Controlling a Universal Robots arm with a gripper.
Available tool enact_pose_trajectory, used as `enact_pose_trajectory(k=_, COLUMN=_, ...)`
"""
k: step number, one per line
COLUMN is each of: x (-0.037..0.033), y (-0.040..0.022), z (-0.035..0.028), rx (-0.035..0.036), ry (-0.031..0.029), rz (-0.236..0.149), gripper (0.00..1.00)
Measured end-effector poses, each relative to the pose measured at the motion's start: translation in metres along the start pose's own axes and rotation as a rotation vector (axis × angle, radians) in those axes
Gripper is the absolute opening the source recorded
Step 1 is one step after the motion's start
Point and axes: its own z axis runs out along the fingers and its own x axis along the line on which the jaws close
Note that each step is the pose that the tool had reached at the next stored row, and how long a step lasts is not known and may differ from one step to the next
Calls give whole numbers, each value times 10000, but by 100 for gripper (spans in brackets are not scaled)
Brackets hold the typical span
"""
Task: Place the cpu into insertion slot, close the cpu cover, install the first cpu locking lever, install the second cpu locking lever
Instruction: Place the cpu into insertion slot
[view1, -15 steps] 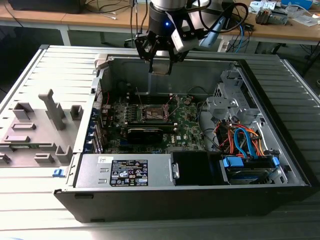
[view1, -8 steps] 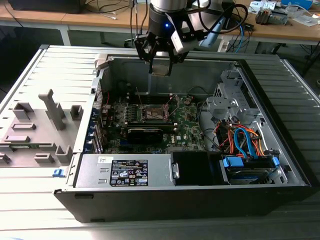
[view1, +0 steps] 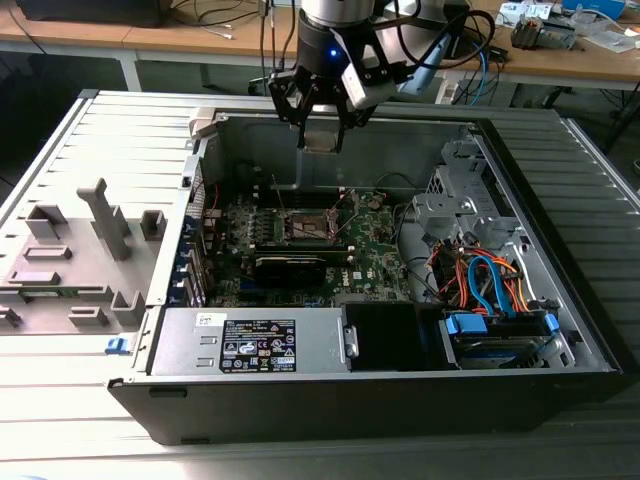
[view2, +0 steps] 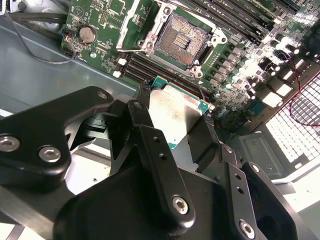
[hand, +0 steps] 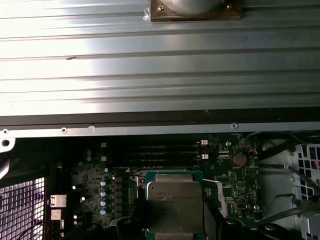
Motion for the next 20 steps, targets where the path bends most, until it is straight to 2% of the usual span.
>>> enact_pose_trajectory(k=20, x=3, y=-7, z=46, rx=1, ry=0, rz=-1, gripper=54)
